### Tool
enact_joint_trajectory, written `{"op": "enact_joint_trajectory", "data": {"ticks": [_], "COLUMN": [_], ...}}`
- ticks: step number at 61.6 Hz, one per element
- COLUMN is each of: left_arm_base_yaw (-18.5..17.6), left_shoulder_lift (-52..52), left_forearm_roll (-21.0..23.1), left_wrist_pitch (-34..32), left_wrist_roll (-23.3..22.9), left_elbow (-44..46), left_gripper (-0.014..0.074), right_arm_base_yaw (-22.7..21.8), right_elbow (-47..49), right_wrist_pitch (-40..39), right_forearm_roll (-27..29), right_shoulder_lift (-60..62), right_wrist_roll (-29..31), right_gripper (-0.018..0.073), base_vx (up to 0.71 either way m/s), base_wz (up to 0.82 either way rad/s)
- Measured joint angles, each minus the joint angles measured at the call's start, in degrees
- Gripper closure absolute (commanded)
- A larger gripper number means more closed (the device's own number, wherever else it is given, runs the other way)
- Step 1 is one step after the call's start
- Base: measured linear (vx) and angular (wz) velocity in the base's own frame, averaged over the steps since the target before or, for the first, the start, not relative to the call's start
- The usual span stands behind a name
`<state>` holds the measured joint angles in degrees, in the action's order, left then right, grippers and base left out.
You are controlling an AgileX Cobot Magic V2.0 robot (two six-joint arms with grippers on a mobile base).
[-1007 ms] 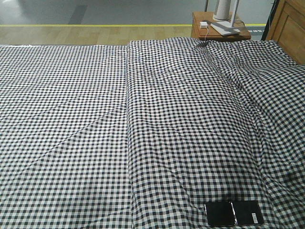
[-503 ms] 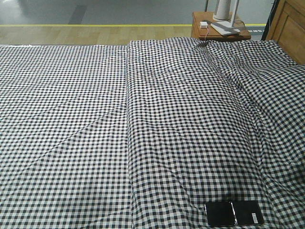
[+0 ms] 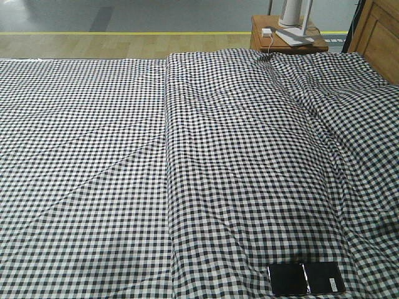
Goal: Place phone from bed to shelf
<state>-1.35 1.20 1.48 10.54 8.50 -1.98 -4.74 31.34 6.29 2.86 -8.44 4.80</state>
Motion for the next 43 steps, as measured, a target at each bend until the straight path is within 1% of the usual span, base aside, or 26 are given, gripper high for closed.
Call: {"op": "enact_joint_trajectory", "data": {"ticks": [6, 12, 13, 18, 20, 21, 23, 26, 32, 35, 43], "left_arm_base_yaw": [0.0, 0.0, 0.0, 0.0, 0.0, 0.0, 0.0, 0.0, 0.0, 0.0, 0.0], "left_shoulder_lift": [0.0, 0.0, 0.0, 0.0, 0.0, 0.0, 0.0, 0.0, 0.0, 0.0, 0.0], "left_forearm_roll": [0.0, 0.0, 0.0, 0.0, 0.0, 0.0, 0.0, 0.0, 0.0, 0.0, 0.0], "left_wrist_pitch": [0.0, 0.0, 0.0, 0.0, 0.0, 0.0, 0.0, 0.0, 0.0, 0.0, 0.0], "left_wrist_roll": [0.0, 0.0, 0.0, 0.0, 0.0, 0.0, 0.0, 0.0, 0.0, 0.0, 0.0], "left_elbow": [0.0, 0.0, 0.0, 0.0, 0.0, 0.0, 0.0, 0.0, 0.0, 0.0, 0.0], "left_gripper": [0.0595, 0.0595, 0.0595, 0.0595, 0.0595, 0.0595, 0.0595, 0.0595, 0.0595, 0.0595, 0.0595], "right_arm_base_yaw": [0.0, 0.0, 0.0, 0.0, 0.0, 0.0, 0.0, 0.0, 0.0, 0.0, 0.0], "right_elbow": [3.7, 4.7, 4.7, 4.7, 4.7, 4.7, 4.7, 4.7, 4.7, 4.7, 4.7], "right_wrist_pitch": [6.0, 8.6, 9.1, 10.8, 11.1, 11.3, 11.4, 11.6, 11.8, 11.7, 10.7], "right_forearm_roll": [0.0, 0.0, 0.0, 0.0, 0.0, 0.0, 0.0, 0.0, 0.0, 0.0, 0.0], "right_shoulder_lift": [-5.6, -10.8, -11.6, -15.9, -17.1, -17.7, -19.1, -21.1, -24.3, -25.4, -27.1], "right_wrist_roll": [0.0, 0.0, 0.0, 0.0, 0.0, 0.0, 0.0, 0.0, 0.0, 0.0, 0.0], "right_gripper": [0.0432, 0.0327, 0.0288, 0.0157, 0.0124, 0.0081, 0.0028, -0.004, -0.0147, -0.0169, -0.0161], "base_vx": [0.0, 0.0, 0.0, 0.0, 0.0, 0.0, 0.0, 0.0, 0.0, 0.0, 0.0], "base_wz": [0.0, 0.0, 0.0, 0.0, 0.0, 0.0, 0.0, 0.0, 0.0, 0.0, 0.0]}}
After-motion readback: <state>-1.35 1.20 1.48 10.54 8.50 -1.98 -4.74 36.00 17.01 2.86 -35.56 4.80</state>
